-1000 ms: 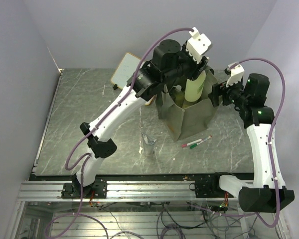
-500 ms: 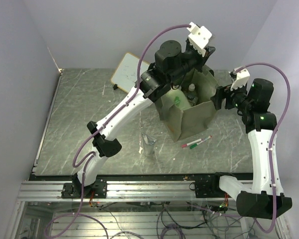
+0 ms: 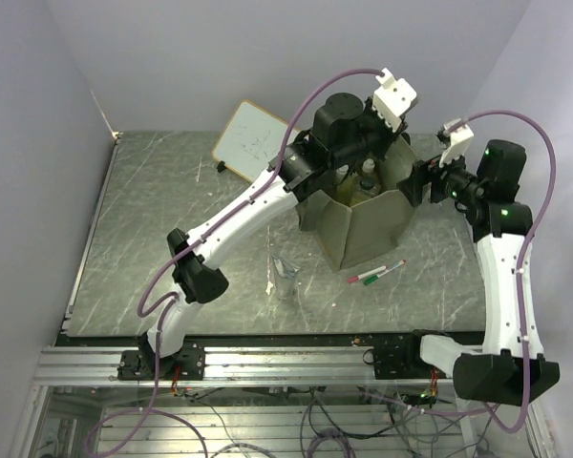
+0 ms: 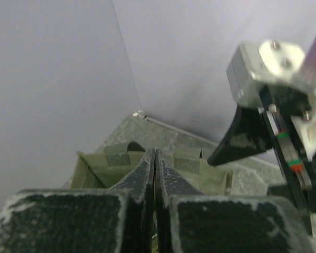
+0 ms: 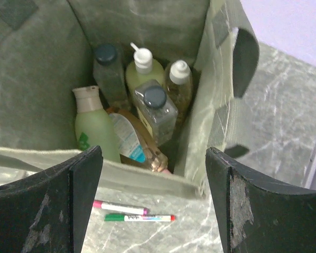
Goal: Place the personal care products into the canvas bag
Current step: Place the care product in the canvas bag.
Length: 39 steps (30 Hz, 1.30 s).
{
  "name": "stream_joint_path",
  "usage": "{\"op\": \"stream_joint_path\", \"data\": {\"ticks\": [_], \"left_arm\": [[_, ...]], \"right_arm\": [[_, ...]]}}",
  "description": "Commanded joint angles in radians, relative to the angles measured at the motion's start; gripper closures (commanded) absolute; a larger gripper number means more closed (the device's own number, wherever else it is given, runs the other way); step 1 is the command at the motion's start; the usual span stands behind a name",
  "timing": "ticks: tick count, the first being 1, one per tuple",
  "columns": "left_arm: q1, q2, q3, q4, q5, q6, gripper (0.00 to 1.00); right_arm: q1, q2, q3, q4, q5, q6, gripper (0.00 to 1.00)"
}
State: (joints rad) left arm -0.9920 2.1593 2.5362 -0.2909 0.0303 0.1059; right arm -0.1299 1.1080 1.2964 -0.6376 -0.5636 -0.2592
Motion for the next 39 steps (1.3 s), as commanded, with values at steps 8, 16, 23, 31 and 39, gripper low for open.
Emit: {"op": "stream_joint_path", "data": {"ticks": [8, 16, 23, 31, 39], "left_arm": [[0.131, -0.304, -0.315, -0.092, 0.109, 0.065, 0.86], [0.272, -0.425, -0.469, -0.193, 0.342, 0.150, 0.68], [0.294, -0.481, -0.549, -0.275, 0.472, 0.250, 0.55], [0.294, -0.493, -0.557, -0.423, 0.572, 0.405, 0.38], [0.239, -0.682, -0.778, -0.871, 0.526, 0.920, 0.19]], "right_arm": [[0.012, 0.147, 0.160, 0.005, -0.165, -0.034, 0.21], [0.094, 0.219, 0.214, -0.031, -0.188, -0.075, 0.25], [0.198, 0.257, 0.233, -0.026, -0.123, -0.087, 0.25], [0.230, 0.288, 0.260, -0.048, -0.137, -0.114, 0.27], [0.230, 0.277, 0.269, -0.045, -0.105, -0.108, 0.27]]}}
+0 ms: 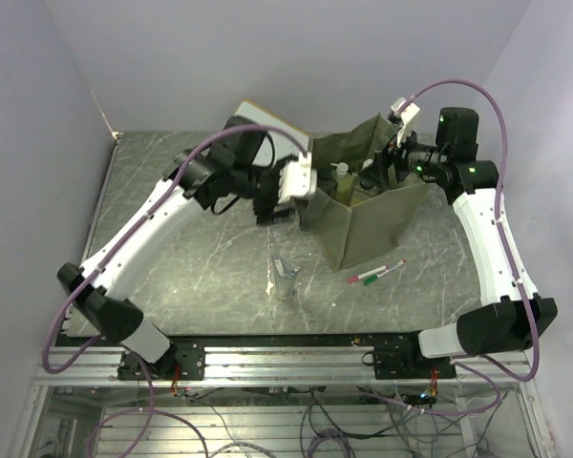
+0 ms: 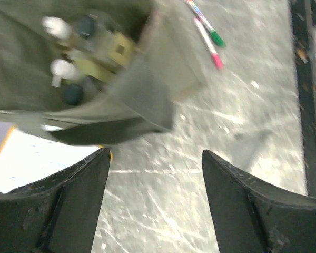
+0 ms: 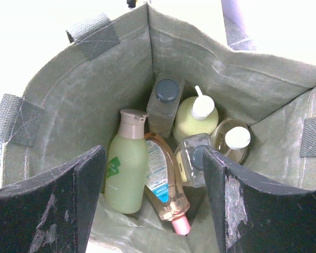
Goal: Place the personal care products into the canvas bag
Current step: Place the care product in the canvas bag, then pick up the care product from the center of the board.
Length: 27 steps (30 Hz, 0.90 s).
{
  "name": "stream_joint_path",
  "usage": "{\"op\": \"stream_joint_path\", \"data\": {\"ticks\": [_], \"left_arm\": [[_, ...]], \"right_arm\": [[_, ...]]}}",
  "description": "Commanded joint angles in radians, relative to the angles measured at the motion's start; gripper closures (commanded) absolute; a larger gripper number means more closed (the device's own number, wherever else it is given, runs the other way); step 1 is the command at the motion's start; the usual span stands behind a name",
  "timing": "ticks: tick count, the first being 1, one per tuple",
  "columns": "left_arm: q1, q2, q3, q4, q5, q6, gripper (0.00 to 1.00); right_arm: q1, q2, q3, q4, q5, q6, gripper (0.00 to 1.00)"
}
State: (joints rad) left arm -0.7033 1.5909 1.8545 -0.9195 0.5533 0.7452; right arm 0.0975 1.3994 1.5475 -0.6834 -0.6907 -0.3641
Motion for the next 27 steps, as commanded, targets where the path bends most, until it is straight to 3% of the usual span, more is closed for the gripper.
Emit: {"op": "stream_joint_path", "data": {"ticks": [1, 5, 10, 18, 22, 27], "left_arm": [[-0.081, -0.141, -0.143, -0.260, -0.020, 0.297, 0.18], [-0.213, -0.199, -0.284, -0.241, -0.062, 0.243, 0.16], [-0.222, -0.155, -0.334, -0.191, -0.071, 0.204, 0.03], [-0.221, -0.098, -0.384, -0.081, -0.117, 0.146, 0.01], [-0.215, -0.082, -0.409, -0.078, -0.128, 0.145, 0.07], [-0.196, -0.044, -0.425, -0.095, -0.100, 0.145, 0.26]], "right_arm": [[0.002, -0.014, 0.016, 0.007, 0.026, 0.000, 0.27], [0.003, -0.010, 0.019, 0.023, 0.040, 0.004, 0.26], [0.003, -0.030, 0.009, 0.007, 0.042, -0.003, 0.27], [0.003, -0.071, -0.029, 0.013, 0.042, 0.014, 0.27], [0.004, -0.082, -0.039, 0.011, 0.053, 0.013, 0.26], [0.003, -0.087, -0.051, 0.012, 0.054, 0.012, 0.27]]}}
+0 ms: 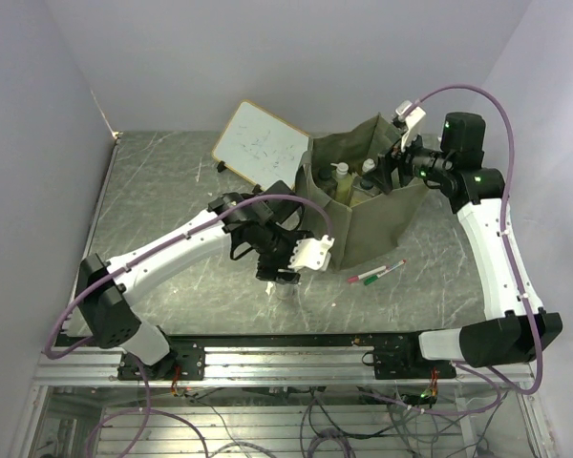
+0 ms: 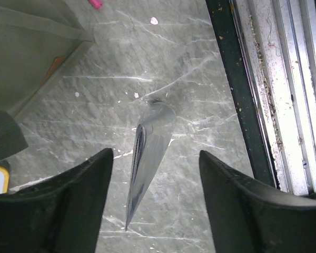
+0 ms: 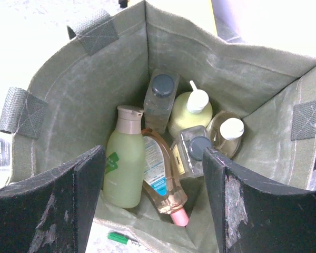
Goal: Place the personal care products into the canvas bag
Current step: Pick up the care product from the center of the board.
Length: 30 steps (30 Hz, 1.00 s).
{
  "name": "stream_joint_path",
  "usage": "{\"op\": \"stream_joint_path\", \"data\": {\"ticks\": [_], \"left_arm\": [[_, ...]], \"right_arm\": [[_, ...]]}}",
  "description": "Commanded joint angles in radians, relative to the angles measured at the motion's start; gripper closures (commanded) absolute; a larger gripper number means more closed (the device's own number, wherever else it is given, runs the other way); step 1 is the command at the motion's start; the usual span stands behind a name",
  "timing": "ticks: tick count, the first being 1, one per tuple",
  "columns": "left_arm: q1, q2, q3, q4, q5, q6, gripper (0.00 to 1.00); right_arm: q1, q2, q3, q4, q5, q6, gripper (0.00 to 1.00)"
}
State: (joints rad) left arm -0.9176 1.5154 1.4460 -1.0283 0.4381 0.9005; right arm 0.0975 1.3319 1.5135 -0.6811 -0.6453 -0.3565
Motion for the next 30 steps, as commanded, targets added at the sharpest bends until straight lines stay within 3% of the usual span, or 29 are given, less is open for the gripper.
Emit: {"op": "stream_joint_path", "data": {"ticks": [1, 4, 10, 22, 30], "left_arm": [[0.019, 0.034, -0.021, 0.016, 0.017, -0.007, 0.31], [0.020, 0.024, -0.036, 0.033, 0.016, -0.003, 0.47], [0.021, 0.024, 0.048, 0.011, 0.014, -0.018, 0.92], [0.062, -0.008, 0.371, -0.106, 0.076, -0.024, 0.93], [0.136, -0.063, 0.548, -0.002, 0.130, -0.190, 0.93]], "right_arm": [[0.002, -0.020, -0.020, 0.012, 0.009, 0.005, 0.26], [0.000, -0.027, -0.037, 0.023, 0.010, 0.012, 0.26], [-0.027, -0.042, -0.063, 0.040, 0.006, 0.024, 0.26], [-0.187, -0.056, -0.066, 0.104, -0.068, 0.108, 0.26], [-0.277, -0.064, -0.025, 0.147, -0.015, 0.206, 0.25]]}}
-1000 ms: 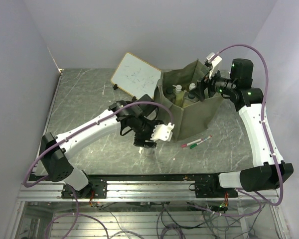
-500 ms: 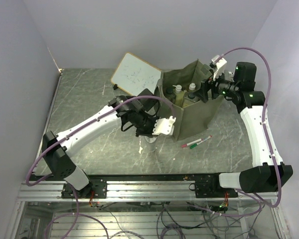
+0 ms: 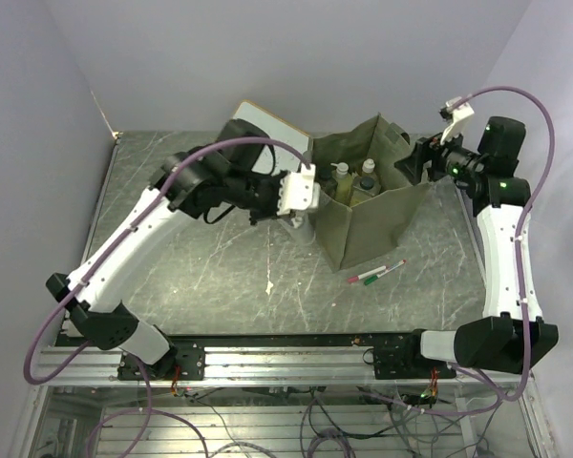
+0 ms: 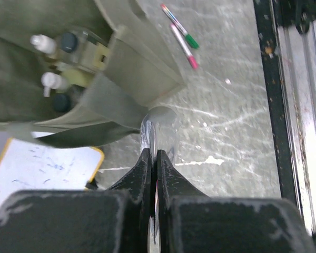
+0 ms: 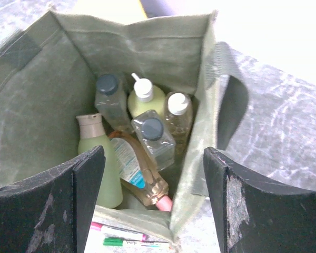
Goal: Place the personal care products into the canvas bag
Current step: Pick up the care product from the center of the board, then place the care product in the canvas bag.
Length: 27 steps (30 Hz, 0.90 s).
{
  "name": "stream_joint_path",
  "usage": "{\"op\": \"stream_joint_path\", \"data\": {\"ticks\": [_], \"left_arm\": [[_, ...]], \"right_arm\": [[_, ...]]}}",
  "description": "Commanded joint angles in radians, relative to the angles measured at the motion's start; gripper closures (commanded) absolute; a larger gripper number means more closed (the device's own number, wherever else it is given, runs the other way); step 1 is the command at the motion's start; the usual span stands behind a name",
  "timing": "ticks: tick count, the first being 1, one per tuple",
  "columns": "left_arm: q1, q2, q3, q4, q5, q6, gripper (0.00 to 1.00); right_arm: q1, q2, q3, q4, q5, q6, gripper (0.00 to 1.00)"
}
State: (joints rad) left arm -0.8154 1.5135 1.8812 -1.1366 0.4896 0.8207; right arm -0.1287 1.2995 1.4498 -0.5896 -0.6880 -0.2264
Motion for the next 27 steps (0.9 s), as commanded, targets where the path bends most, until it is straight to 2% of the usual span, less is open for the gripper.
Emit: {"op": "stream_joint_path", "data": {"ticks": [1, 7, 13, 19, 27], "left_arm": [[0.046, -0.061, 0.131, 0.135, 0.093, -0.149, 0.93], [0.120, -0.024, 0.257, 0.344, 0.141, -0.472, 0.93], [0.124, 0.101, 0.427, 0.474, 0.037, -0.604, 0.93], [0.111, 0.257, 0.592, 0.584, -0.082, -0.674, 0.93], [0.025, 0.423, 0.715, 0.674, -0.172, -0.641, 0.93]], "right_arm": [[-0.068, -0.039, 0.038, 0.063, 0.034, 0.092, 0.25], [-0.136, -0.116, -0.011, 0.082, 0.142, 0.130, 0.23], [-0.140, -0.164, -0.060, 0.053, 0.291, 0.114, 0.19], [-0.143, -0.177, -0.096, 0.040, 0.349, 0.126, 0.16], [-0.161, -0.217, -0.179, 0.034, 0.377, 0.112, 0.15]]}}
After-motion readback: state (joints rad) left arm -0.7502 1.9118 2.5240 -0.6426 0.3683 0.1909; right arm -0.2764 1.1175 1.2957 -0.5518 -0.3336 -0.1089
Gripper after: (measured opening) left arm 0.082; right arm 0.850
